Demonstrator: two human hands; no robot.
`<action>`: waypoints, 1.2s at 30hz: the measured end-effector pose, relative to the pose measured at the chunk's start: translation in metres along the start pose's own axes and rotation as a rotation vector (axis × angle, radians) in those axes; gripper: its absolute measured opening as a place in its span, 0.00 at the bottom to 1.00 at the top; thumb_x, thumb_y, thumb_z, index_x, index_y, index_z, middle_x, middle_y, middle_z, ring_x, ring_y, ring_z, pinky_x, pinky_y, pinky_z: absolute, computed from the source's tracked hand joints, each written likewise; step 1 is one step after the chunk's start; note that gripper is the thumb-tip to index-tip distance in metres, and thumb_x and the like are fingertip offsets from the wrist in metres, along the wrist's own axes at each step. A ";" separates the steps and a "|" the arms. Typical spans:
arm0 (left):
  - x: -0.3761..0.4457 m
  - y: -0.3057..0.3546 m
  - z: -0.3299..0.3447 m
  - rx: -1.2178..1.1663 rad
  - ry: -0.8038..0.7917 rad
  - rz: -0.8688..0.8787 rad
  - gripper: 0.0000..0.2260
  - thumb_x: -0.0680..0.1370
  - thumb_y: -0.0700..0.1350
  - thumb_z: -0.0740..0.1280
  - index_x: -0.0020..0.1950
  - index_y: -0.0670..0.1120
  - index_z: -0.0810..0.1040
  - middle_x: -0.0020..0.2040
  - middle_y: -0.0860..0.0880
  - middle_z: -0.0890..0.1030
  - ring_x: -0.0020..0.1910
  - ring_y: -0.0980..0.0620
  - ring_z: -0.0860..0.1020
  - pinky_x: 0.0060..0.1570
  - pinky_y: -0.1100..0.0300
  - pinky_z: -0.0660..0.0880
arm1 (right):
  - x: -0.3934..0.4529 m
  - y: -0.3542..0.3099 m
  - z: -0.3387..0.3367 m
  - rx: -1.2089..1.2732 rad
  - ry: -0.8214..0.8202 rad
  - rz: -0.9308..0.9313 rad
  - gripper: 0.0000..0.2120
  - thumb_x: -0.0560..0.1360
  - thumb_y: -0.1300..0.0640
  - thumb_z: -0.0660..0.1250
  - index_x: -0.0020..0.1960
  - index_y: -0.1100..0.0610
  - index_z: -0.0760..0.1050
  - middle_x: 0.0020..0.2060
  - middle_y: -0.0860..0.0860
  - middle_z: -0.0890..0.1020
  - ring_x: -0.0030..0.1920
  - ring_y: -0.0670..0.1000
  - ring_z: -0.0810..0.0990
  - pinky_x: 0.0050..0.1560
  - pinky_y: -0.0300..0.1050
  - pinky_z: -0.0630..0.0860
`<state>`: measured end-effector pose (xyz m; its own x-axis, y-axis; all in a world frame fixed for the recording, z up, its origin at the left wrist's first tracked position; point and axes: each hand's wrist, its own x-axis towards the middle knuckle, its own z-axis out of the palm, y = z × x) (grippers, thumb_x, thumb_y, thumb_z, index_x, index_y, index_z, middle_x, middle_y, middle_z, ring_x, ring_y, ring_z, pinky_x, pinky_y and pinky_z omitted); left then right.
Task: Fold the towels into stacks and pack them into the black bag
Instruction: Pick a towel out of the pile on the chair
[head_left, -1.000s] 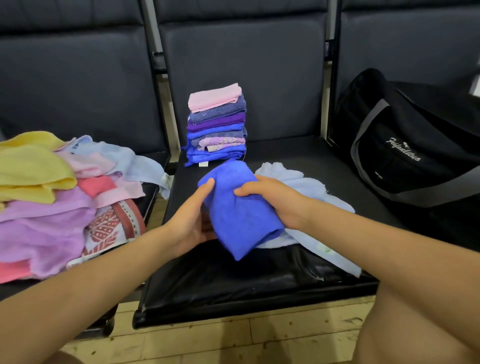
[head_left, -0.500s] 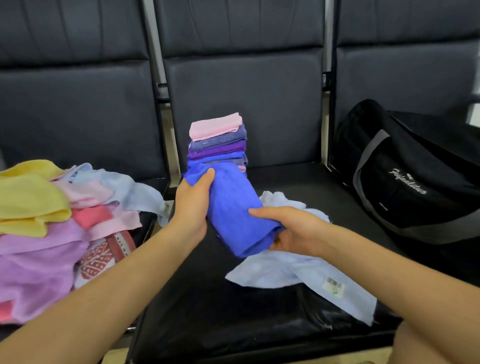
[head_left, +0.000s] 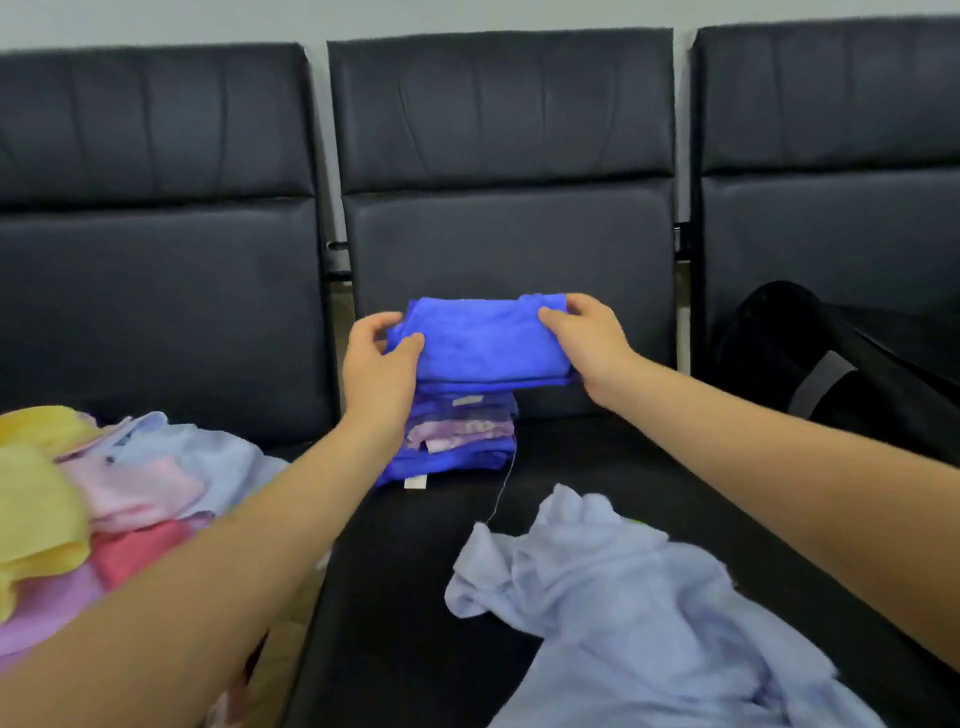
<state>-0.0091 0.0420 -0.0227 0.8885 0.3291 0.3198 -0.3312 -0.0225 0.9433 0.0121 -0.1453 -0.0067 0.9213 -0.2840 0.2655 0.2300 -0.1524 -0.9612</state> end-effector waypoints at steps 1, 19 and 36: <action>0.019 0.002 0.002 0.005 0.019 0.031 0.14 0.77 0.40 0.65 0.61 0.50 0.73 0.58 0.48 0.76 0.52 0.52 0.78 0.52 0.59 0.77 | 0.017 -0.007 0.009 -0.031 0.020 -0.058 0.11 0.77 0.61 0.63 0.59 0.60 0.76 0.52 0.52 0.80 0.51 0.50 0.78 0.44 0.38 0.73; -0.021 -0.049 0.010 0.594 -0.092 0.296 0.12 0.79 0.43 0.61 0.60 0.46 0.76 0.60 0.45 0.75 0.61 0.46 0.71 0.63 0.54 0.68 | -0.024 0.064 -0.027 -0.273 -0.148 0.389 0.17 0.81 0.47 0.56 0.55 0.59 0.77 0.45 0.55 0.80 0.41 0.51 0.77 0.40 0.43 0.72; -0.152 -0.085 -0.043 0.549 -0.258 -0.291 0.09 0.80 0.47 0.61 0.50 0.42 0.76 0.43 0.47 0.78 0.42 0.47 0.77 0.50 0.51 0.77 | -0.169 0.053 -0.083 -0.322 -0.395 0.241 0.13 0.80 0.55 0.60 0.39 0.55 0.77 0.33 0.46 0.76 0.34 0.44 0.70 0.32 0.34 0.67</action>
<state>-0.1299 0.0348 -0.1550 0.9871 0.1601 -0.0077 0.0824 -0.4658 0.8811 -0.1576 -0.1836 -0.0961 0.9976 0.0202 -0.0667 -0.0518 -0.4256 -0.9034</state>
